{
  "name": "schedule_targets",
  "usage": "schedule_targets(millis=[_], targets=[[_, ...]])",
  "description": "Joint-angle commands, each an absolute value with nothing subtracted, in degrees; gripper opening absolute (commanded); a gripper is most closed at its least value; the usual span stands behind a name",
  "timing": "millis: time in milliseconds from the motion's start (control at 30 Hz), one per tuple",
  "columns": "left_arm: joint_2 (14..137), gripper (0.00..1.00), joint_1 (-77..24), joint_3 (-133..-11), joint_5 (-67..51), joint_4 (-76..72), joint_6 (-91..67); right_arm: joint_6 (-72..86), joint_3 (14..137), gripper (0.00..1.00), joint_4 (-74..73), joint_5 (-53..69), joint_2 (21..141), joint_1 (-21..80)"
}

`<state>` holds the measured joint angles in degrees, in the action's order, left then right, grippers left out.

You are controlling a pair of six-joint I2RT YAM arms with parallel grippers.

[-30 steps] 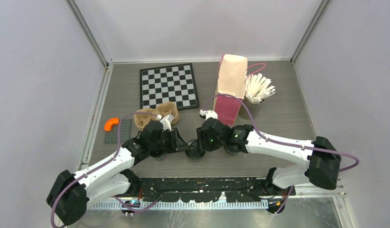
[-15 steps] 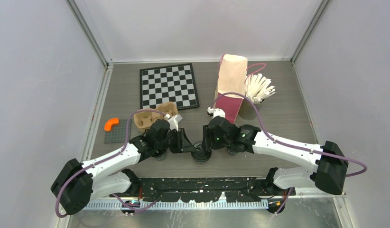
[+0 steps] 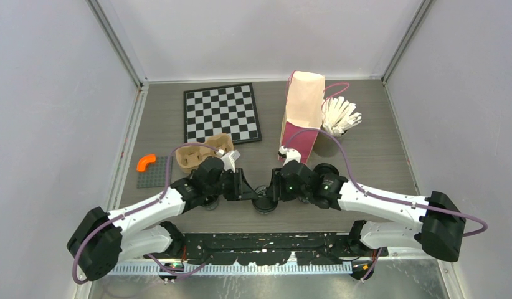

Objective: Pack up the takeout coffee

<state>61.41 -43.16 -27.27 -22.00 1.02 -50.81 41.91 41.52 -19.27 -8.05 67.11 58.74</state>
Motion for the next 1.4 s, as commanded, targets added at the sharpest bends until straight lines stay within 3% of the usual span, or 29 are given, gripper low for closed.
schedule_targets(millis=[0,100,567,700,867,1033,1200,1367], targets=[[63.46,0.23,-44.18,-26.21,-15.31,6.44,-47.46,42.65,36.24,0.44,-21.32,-9.89,65.03,58.45],[64.31,0.22,-46.72,-28.87,-10.11,12.78,-46.07,42.97,34.26,0.43,-20.59,-9.93,63.9,58.18],[66.58,0.23,-47.02,-28.35,-13.9,9.01,-49.33,46.31,29.27,0.41,-17.4,-8.88,60.88,57.47],[64.21,0.41,-46.75,-32.26,-20.07,3.2,-51.06,49.22,29.71,0.42,-14.76,-7.97,60.5,57.46],[61.92,0.55,-46.76,-35.73,-18.31,9.63,-48.21,51.25,29.91,0.42,-14.31,-8.63,60.39,57.54],[58.75,0.66,-46.76,-32.26,-19.19,6.07,-51.11,53.25,29.04,0.42,-14.0,-10.27,58.52,57.55],[61.24,0.66,-46.81,-29.94,-19.96,2.26,-52.55,53.96,28.72,0.44,-12.81,-9.95,57.56,57.5],[65.23,0.54,-47.25,-29.04,-20.32,-0.81,-53.08,55.15,27.98,0.44,-9.9,-8.2,57.85,57.55]])
